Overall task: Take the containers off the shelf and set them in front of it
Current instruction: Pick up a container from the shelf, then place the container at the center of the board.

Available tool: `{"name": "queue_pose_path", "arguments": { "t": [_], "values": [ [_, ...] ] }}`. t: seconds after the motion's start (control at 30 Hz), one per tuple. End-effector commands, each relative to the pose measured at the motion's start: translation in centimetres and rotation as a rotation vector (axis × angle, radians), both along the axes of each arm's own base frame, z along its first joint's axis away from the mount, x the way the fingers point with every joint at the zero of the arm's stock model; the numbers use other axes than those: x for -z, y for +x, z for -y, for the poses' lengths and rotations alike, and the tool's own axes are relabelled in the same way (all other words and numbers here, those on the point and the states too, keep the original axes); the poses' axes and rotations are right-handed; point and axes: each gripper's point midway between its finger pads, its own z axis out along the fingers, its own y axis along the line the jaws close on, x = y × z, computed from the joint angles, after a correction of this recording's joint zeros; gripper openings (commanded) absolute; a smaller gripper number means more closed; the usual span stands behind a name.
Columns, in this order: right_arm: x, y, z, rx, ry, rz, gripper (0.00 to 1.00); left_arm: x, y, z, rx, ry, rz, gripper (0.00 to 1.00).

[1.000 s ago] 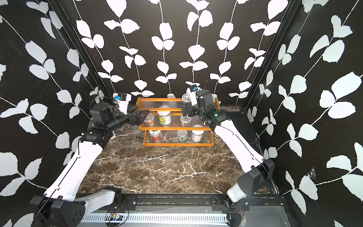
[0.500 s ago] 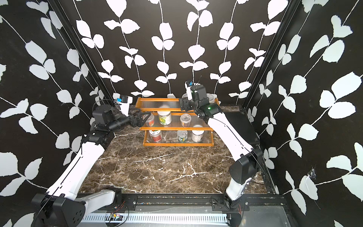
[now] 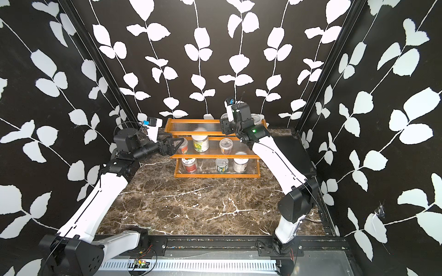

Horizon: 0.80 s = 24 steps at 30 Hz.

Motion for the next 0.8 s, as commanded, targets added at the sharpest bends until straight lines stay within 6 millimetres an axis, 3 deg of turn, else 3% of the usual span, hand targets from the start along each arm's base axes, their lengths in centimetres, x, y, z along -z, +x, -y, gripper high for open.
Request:
{"name": "queue_pose_path", "arguments": {
  "t": [0.0, 0.1, 0.13, 0.17, 0.33, 0.53, 0.77],
  "values": [
    [-5.2, -1.5, 0.1, -0.063, 0.036, 0.143, 0.64, -0.6, -0.5, -0.1, 0.021, 0.006, 0.019, 0.99],
    [-5.9, -2.8, -0.2, -0.128, 0.032, 0.170, 0.64, -0.7, -0.6, -0.1, 0.027, 0.011, 0.018, 0.98],
    [-7.5, -4.2, 0.2, -0.149, 0.046, 0.202, 0.64, -0.8, -0.6, -0.2, 0.025, 0.012, 0.019, 0.98],
    [-7.8, -5.1, 0.1, -0.180, 0.052, 0.208, 0.64, -0.8, -0.5, -0.2, 0.024, 0.012, 0.019, 0.99],
    [-7.2, -10.3, -1.2, -0.380, 0.080, 0.182, 0.63, -0.8, -0.4, -0.6, 0.017, 0.034, 0.015, 0.99],
    [-2.9, -16.8, -4.2, -0.600, 0.088, 0.111, 0.62, -0.6, -0.1, -0.8, 0.010, 0.052, 0.009, 0.99],
    [5.6, -23.1, -9.5, -0.818, 0.043, 0.021, 0.62, -0.6, 0.3, -0.8, 0.009, 0.053, -0.005, 0.99]
  ]
}}
